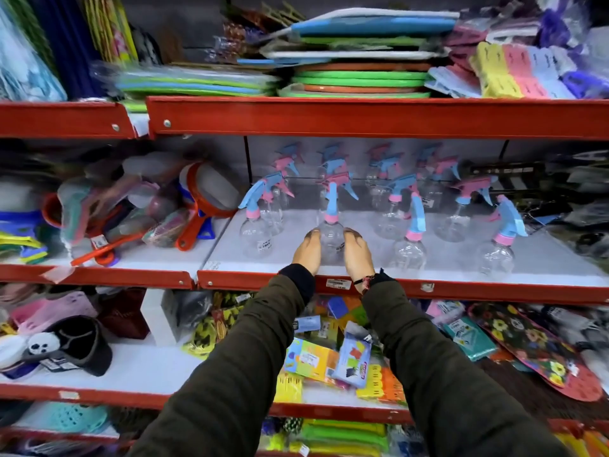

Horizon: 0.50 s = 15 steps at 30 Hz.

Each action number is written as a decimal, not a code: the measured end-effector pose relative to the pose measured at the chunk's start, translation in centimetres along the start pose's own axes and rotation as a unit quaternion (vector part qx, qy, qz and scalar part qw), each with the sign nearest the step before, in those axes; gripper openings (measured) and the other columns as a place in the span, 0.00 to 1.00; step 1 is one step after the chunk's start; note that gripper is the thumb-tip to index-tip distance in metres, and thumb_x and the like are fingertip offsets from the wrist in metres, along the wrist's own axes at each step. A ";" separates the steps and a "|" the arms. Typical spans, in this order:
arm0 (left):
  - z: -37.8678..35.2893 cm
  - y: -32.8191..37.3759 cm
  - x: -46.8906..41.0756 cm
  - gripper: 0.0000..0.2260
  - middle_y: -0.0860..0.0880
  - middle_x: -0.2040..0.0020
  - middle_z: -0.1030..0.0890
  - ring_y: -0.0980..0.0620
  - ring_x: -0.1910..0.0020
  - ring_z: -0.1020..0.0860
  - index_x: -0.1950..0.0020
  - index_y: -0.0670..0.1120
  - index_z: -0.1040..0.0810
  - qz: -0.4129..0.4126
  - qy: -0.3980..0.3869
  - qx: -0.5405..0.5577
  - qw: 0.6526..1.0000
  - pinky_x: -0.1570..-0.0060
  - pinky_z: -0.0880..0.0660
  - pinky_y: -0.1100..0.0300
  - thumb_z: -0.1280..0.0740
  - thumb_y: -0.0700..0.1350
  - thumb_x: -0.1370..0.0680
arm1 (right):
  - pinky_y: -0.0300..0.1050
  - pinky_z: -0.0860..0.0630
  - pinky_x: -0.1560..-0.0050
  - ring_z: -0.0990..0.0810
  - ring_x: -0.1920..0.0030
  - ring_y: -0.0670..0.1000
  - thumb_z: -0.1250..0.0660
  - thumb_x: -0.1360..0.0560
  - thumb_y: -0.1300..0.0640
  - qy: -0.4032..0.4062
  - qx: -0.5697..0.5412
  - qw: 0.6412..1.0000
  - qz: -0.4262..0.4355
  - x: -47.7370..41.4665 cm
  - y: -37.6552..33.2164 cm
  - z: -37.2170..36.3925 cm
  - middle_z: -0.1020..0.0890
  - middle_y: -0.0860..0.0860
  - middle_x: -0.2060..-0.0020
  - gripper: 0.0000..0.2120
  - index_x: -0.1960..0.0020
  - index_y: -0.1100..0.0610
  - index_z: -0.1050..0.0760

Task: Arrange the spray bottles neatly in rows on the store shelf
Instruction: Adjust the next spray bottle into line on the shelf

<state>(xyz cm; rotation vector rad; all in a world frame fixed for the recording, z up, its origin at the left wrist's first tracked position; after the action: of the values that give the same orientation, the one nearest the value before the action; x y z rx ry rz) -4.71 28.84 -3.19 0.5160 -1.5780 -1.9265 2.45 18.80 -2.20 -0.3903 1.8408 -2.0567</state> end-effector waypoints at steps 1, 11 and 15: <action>-0.1 0.0 -0.2 0.24 0.41 0.26 0.32 0.45 0.28 0.33 0.27 0.45 0.35 0.003 -0.011 -0.001 1.000 0.35 0.39 0.59 0.52 0.54 0.18 | 0.42 0.32 0.43 0.24 0.37 0.57 0.47 0.19 0.54 0.004 0.000 1.000 -0.005 -0.1 0.2 0.1 0.21 0.58 0.37 0.18 0.36 0.58 0.25; 1.0 0.3 2.4 0.26 0.39 0.30 0.28 0.41 0.31 0.30 0.32 0.41 0.29 -0.029 -0.021 -0.076 0.996 0.28 0.38 0.48 0.53 0.55 0.19 | 0.46 0.33 0.54 0.29 0.58 0.54 0.46 0.21 0.56 0.016 0.024 1.000 0.005 1.5 0.7 1.3 0.27 0.48 0.68 0.16 0.66 0.49 0.31; 1.1 0.6 3.6 0.25 0.39 0.31 0.27 0.41 0.30 0.31 0.32 0.42 0.29 -0.032 -0.023 -0.147 0.988 0.26 0.43 0.45 0.55 0.53 0.18 | 0.44 0.33 0.56 0.29 0.61 0.54 0.45 0.21 0.55 0.008 0.046 0.999 0.016 2.5 0.6 1.6 0.26 0.50 0.67 0.15 0.66 0.50 0.30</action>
<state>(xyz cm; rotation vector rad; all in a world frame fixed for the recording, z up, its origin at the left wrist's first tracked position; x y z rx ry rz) -7.97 27.27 -2.16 0.4045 -1.2857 -2.1851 0.96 16.22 -2.64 -0.3196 1.7414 -2.1205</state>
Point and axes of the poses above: each hand's wrist, its own x-axis away from the middle knuckle, its own z-axis out of the back of the hand, y = z × x, the point moved 9 cm from there along -x, towards the middle knuckle
